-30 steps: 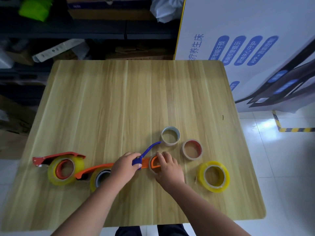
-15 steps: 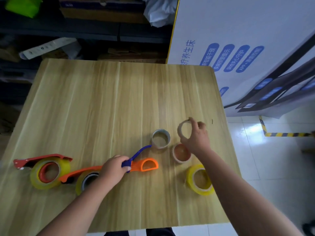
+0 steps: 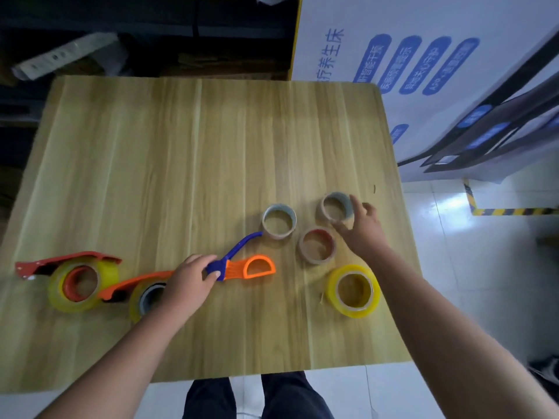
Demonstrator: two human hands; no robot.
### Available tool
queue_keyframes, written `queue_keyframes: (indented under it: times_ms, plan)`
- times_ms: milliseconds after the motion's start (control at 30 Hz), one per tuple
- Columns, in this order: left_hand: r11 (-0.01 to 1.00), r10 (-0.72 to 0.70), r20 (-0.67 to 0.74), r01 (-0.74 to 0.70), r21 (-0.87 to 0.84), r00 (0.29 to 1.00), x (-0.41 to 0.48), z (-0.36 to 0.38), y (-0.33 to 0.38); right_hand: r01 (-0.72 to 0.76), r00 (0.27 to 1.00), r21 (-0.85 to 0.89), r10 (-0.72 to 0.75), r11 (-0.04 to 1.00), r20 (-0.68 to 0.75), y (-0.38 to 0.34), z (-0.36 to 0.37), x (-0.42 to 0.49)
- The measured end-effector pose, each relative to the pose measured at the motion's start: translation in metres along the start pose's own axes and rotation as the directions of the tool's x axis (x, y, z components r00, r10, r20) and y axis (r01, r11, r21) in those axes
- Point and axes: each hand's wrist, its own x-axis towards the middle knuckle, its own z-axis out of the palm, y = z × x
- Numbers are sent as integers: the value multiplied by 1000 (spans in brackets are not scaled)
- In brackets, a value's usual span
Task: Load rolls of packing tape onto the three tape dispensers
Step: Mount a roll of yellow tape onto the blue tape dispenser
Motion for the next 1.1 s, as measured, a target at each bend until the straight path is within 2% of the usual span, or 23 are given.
queue_keyframes:
  times_ms: [67,133,233,300,433,533,733,833,1100]
  plan:
    - [1000,3,16,-4,15,1000,-1,-4,0,97,995,-43,-98,994,-23,15,-8,-43]
    - [999,6,34,-8,36,999,-1,-8,-2,185,981,-190,-170,964,92,31,-7,-85]
    - [997,18,52,-21,72,999,3,-13,-5,283,930,-424,-139,860,339,51,16,-117]
    - [996,27,55,-31,83,998,4,-15,-4,285,918,-469,-96,836,386,55,28,-119]
    - [993,42,63,-49,104,997,4,-17,0,243,936,-511,-61,824,347,49,36,-113]
    - [993,37,79,-46,109,996,4,-16,1,230,948,-475,-86,849,306,44,36,-123]
    - [997,11,103,-19,77,995,4,-16,0,378,921,-346,-309,859,239,-19,44,-154]
    - [999,24,86,-28,46,996,3,-15,-3,424,902,-299,-370,855,222,-63,56,-150]
    - [999,48,30,-48,-12,998,3,-8,-10,403,911,-335,-340,852,232,-126,98,-123]
